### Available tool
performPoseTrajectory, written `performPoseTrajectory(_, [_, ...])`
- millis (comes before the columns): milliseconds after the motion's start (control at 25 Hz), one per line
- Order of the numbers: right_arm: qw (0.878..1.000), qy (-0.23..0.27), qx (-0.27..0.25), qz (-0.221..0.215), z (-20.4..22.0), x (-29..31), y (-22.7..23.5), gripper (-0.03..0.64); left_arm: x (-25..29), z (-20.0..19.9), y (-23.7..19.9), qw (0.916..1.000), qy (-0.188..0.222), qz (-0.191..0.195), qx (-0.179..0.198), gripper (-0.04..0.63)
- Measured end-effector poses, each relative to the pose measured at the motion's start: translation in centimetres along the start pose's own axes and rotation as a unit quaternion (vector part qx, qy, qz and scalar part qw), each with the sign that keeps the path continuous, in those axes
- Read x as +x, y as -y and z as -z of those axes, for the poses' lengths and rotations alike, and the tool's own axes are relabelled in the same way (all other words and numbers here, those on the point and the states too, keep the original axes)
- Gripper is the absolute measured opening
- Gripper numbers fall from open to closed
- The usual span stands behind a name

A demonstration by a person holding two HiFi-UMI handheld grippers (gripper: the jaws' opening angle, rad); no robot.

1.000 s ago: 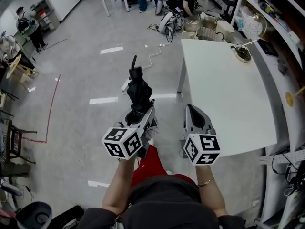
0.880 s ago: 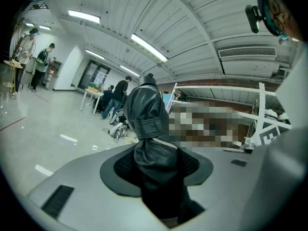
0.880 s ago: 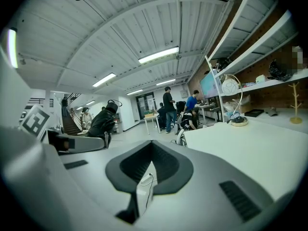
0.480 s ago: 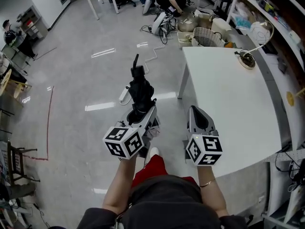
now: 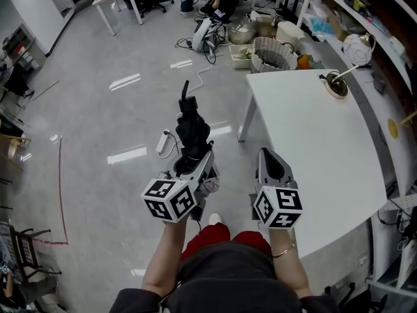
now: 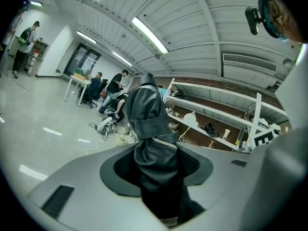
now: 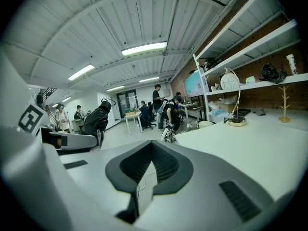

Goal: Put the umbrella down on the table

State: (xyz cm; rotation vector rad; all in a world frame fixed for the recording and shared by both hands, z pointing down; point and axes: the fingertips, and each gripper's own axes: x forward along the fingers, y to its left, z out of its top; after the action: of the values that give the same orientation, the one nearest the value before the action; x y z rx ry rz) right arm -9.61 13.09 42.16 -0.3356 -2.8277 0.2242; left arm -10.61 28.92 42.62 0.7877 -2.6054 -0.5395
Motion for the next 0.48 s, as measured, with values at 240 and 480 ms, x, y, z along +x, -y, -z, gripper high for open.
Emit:
performPoseTrajectory(240, [0.999, 0.002, 0.011, 0.052, -0.4, 1.5, 2.5, 0.015, 3.3, -1.0, -1.2, 0.9994, -0.023, 0.027, -0.002, 0.193])
performPoseTrajectory(480, [0.993, 0.024, 0.036, 0.110, -1.5, 2.1, 8.6, 0.015, 9.5, -1.6, 0.5, 0.9974, -0.040, 0.058, 0.017, 0.193])
